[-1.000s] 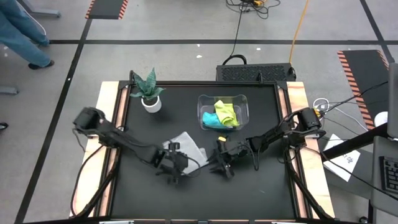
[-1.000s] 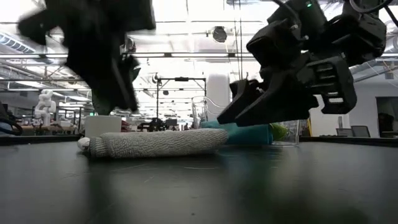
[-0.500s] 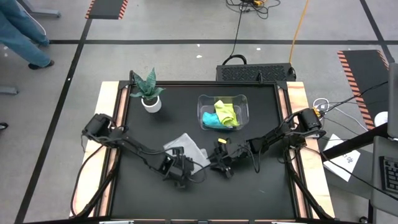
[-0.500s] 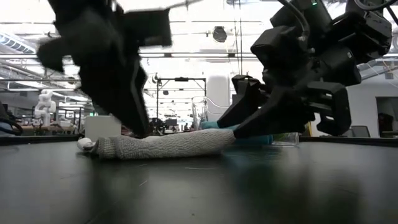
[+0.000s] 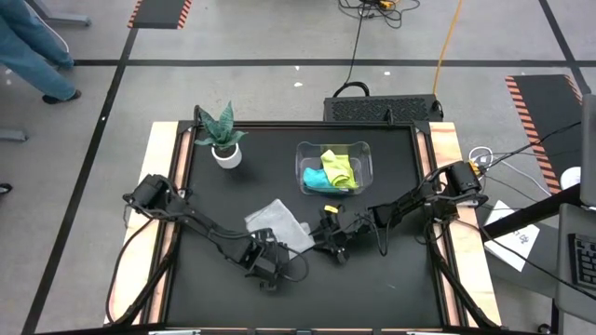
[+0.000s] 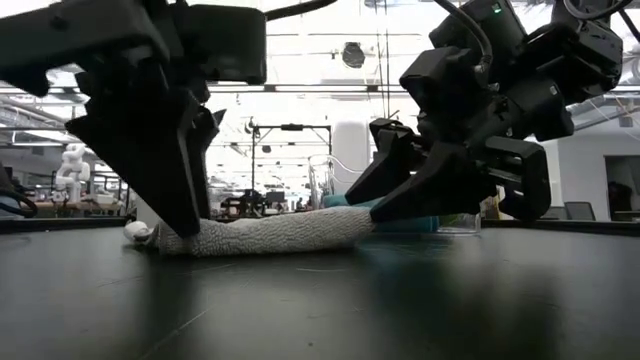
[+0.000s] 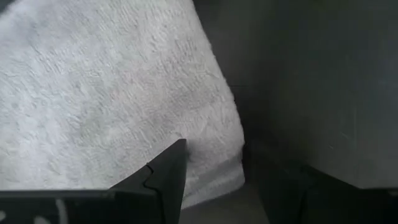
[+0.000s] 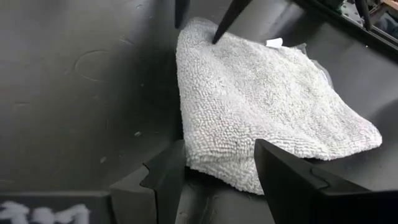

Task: Fold microfiber towels
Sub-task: Fold the gray towel

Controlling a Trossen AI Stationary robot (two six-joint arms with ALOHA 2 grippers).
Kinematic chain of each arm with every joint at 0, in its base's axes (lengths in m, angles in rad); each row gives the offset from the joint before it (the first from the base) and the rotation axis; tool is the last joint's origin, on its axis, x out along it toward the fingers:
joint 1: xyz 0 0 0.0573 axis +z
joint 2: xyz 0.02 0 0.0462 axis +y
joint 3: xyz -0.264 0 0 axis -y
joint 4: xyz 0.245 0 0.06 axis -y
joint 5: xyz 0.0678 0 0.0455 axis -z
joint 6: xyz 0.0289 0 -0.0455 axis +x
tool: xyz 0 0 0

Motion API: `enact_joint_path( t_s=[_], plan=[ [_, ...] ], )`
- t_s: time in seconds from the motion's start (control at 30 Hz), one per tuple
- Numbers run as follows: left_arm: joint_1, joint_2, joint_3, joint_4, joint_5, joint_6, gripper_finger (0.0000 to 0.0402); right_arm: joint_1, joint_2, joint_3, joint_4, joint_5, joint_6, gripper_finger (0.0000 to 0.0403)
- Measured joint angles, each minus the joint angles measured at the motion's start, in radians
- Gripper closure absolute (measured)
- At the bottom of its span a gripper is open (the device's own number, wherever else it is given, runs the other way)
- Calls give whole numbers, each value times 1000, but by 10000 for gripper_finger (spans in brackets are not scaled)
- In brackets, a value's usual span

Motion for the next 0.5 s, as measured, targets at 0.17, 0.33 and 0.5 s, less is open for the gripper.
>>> enact_joint_path(
  t_s=[0.17,0.33,0.5],
  plan=[
    [2,58,3,39,18,0,224,0,3,8,-3,-5,21,220],
    [21,93,9,17,9,7,227,-6,53,41,-12,-13,33,220],
    [3,85,10,17,-16,146,320,-8,123,87,-9,-31,31,220]
  ],
)
